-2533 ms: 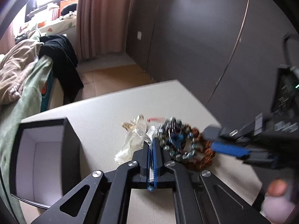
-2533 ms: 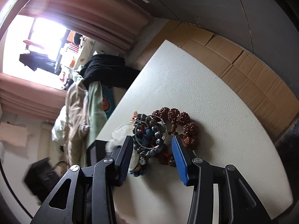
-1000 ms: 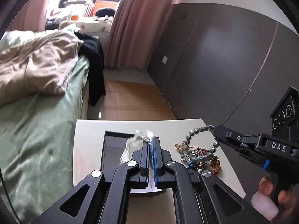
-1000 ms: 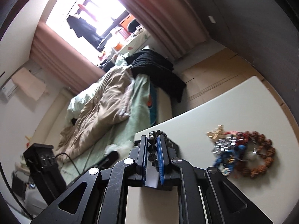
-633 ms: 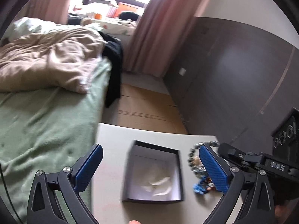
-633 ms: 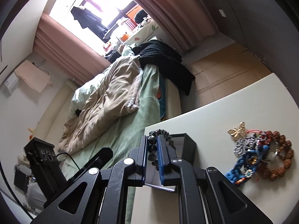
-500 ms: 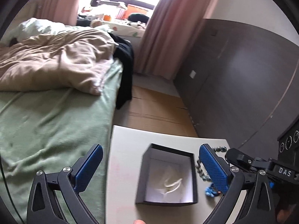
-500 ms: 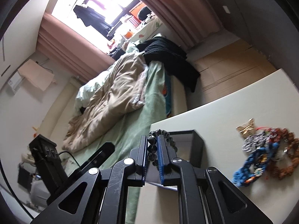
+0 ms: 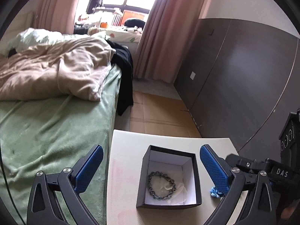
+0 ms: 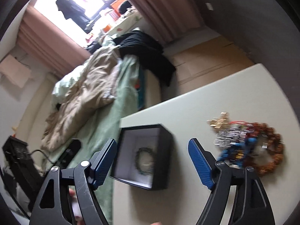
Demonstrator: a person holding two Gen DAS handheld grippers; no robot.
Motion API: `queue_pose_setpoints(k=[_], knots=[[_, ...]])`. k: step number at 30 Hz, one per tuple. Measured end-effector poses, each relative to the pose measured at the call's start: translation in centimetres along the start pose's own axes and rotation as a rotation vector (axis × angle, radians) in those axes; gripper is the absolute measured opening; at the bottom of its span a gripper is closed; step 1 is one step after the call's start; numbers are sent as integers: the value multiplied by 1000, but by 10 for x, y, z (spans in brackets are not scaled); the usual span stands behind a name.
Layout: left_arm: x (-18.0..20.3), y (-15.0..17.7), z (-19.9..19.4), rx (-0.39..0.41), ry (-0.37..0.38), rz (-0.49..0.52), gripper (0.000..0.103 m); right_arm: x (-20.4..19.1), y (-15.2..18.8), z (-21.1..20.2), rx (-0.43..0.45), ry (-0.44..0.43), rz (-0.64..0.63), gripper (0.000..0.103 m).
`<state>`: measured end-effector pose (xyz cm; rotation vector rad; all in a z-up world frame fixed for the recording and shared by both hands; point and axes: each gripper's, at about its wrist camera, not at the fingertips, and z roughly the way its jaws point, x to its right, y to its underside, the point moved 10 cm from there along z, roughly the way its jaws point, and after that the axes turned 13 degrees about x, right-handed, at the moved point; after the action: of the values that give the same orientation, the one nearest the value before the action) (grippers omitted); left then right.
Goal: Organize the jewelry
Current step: 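Carry the bead bracelet over the black box and open the left gripper, then move the left gripper back to the jewelry pile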
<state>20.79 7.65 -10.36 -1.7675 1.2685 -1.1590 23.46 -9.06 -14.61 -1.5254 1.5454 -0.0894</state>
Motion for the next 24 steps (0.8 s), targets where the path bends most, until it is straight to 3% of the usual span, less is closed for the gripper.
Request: queue_pose_setpoints(k=[4, 6, 11, 24], knots=[[24, 3, -3, 9, 43, 41, 103, 21, -7, -16, 11, 49, -14, 82], [41, 4, -4, 14, 75, 60, 103, 32, -14, -23, 20, 57, 4, 103], [80, 10, -4, 21, 110, 120, 103, 69, -29, -42, 61, 108, 66, 103], [183, 31, 13, -107, 270, 239, 103, 165, -59, -95, 120, 201, 173, 103]])
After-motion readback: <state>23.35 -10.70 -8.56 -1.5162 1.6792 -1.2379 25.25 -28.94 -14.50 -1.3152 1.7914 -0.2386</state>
